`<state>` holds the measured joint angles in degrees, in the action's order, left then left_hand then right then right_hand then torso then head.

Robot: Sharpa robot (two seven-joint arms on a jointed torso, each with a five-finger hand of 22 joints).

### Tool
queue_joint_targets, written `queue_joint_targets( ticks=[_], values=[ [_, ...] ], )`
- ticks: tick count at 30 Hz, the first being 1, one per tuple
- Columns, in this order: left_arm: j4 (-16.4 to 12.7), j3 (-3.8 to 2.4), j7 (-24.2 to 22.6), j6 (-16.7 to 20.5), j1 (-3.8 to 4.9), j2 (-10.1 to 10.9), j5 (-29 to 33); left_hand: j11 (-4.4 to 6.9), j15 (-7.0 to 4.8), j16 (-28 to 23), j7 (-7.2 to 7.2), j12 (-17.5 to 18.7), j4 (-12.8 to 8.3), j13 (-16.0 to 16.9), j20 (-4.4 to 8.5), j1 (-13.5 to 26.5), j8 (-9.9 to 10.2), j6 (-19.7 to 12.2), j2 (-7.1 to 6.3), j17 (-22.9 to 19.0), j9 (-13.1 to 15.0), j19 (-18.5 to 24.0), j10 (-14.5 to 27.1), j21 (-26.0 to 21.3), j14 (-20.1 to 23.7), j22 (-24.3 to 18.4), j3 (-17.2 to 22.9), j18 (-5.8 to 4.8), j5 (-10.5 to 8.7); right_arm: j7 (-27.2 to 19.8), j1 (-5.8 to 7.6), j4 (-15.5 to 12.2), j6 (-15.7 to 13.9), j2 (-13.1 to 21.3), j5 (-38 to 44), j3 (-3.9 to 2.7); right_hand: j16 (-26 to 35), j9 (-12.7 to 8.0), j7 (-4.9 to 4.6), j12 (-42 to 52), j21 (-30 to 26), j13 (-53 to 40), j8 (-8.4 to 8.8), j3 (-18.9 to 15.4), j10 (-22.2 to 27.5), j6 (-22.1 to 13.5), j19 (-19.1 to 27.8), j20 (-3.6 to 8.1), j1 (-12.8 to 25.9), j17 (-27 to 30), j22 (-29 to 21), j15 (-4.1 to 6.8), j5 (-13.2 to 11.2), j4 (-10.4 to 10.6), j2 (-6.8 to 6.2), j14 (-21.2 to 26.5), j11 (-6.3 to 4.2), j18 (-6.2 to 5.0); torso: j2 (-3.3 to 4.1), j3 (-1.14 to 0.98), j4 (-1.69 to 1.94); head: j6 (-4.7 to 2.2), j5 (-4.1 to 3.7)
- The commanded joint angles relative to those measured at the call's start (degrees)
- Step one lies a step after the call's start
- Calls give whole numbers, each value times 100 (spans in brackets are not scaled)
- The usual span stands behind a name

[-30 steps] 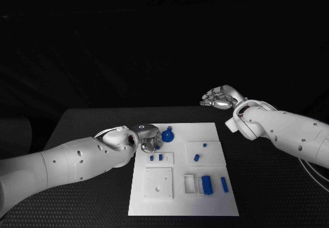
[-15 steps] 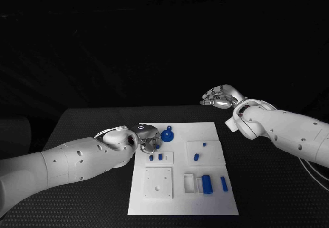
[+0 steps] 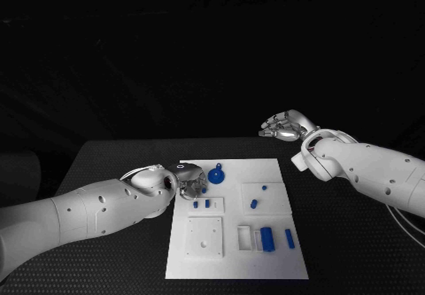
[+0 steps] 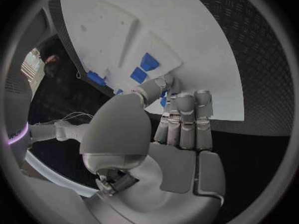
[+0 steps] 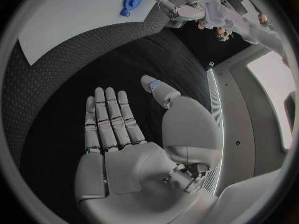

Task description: Assemble the parts on the task board

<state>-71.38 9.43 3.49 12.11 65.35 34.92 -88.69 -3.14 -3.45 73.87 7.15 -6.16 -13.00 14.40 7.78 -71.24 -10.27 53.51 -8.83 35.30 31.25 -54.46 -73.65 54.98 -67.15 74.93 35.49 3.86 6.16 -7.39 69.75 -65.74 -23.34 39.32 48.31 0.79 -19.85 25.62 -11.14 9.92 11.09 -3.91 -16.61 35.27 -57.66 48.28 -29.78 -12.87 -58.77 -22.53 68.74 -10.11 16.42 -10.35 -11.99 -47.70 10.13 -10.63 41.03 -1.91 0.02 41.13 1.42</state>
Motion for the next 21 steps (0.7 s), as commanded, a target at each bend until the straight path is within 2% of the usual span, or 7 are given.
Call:
queue_joint_targets(
  ticks=[1,8,21],
  values=[
    [-12,5,44,4,-11,12,20,0,14,14,-10,22,22,-9,116,-11,39,-53,-66,7,-6,14,24,-21,36,86,-5,170,-34,-59,-3,-5,64,2,23,-2,-27,-8,13,-34,-25,-1,-26,-31,-40,14,-52,4,21,10,8,-2,18,8,40,-36,6,73,2,-2,2,-2,1],
    [-35,4,8,100,-11,15,20,6,9,19,-16,13,22,-5,117,-45,37,-72,-63,8,-13,3,7,-19,27,85,9,178,-26,-60,-3,-5,64,2,23,-2,-27,-10,13,-37,-28,-1,-26,-31,-41,13,-53,5,19,11,10,-2,19,6,40,-35,6,72,-1,-2,-1,-12,0],
    [-64,-14,-131,536,-12,127,72,16,-1,16,-31,2,16,2,123,-139,21,-104,-73,2,-25,-24,-12,-16,12,83,60,189,19,-56,-3,2,71,2,23,-2,-28,-14,13,-43,-35,-1,-28,-28,-44,12,-55,5,13,14,15,-2,19,2,43,-36,5,71,0,-3,0,-40,-8]
  ],
)
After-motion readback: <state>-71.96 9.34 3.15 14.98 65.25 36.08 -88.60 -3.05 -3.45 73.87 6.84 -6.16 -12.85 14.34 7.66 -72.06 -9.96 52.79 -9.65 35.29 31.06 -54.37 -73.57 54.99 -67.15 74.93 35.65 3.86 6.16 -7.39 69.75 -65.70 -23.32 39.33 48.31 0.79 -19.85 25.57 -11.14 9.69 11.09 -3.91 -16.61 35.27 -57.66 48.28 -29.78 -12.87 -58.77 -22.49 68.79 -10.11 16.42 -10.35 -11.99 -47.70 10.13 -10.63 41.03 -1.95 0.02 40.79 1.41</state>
